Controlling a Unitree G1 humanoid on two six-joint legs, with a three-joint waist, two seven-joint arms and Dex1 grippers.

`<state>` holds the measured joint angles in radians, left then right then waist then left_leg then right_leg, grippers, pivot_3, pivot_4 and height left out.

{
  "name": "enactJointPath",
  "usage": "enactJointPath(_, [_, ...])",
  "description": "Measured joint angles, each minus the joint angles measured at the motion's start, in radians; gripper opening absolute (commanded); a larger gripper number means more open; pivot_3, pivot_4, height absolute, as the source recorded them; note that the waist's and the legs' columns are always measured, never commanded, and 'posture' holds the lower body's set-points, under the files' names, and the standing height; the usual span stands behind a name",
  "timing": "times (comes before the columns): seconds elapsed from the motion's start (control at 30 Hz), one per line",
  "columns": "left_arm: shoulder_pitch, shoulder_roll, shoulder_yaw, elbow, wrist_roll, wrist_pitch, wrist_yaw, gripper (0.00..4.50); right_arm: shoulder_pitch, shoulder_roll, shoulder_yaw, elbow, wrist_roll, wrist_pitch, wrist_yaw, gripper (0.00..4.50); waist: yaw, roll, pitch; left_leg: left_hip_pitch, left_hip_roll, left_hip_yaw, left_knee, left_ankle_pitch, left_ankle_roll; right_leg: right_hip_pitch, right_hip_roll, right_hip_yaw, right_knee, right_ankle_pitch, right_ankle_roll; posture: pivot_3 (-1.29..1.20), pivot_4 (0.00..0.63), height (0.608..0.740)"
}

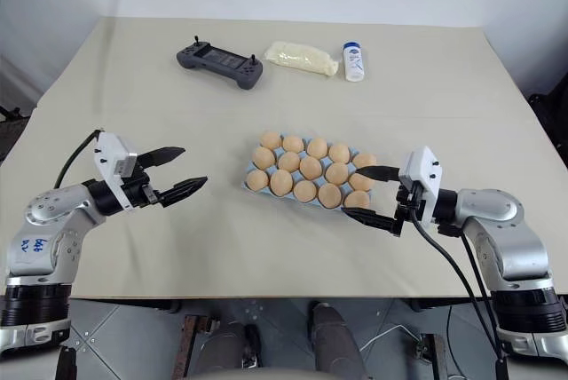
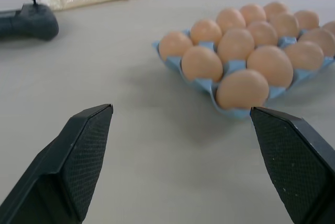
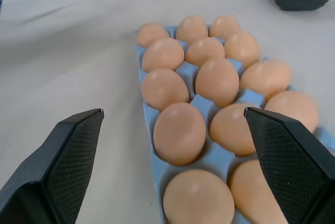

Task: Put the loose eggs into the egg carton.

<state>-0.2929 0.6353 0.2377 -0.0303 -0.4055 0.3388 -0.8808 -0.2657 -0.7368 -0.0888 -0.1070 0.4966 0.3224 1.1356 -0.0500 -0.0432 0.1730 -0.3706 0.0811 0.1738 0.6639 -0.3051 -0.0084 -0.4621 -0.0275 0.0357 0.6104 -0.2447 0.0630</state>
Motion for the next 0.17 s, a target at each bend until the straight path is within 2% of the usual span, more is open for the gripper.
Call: enactJointPath(0.17, [0.001,0.001,0.001,0.000,0.001,-0.047,0.006,4.48,0.000,0.000,0.000,0.015,-0.004,-0.017,0.000,4.50,-0.002,0.000,0.000,0.000,0.000,0.000,0.000,0.000,0.000,0.000,0.000,0.000,0.000,0.000,0.000,0.00,0.150,0.740])
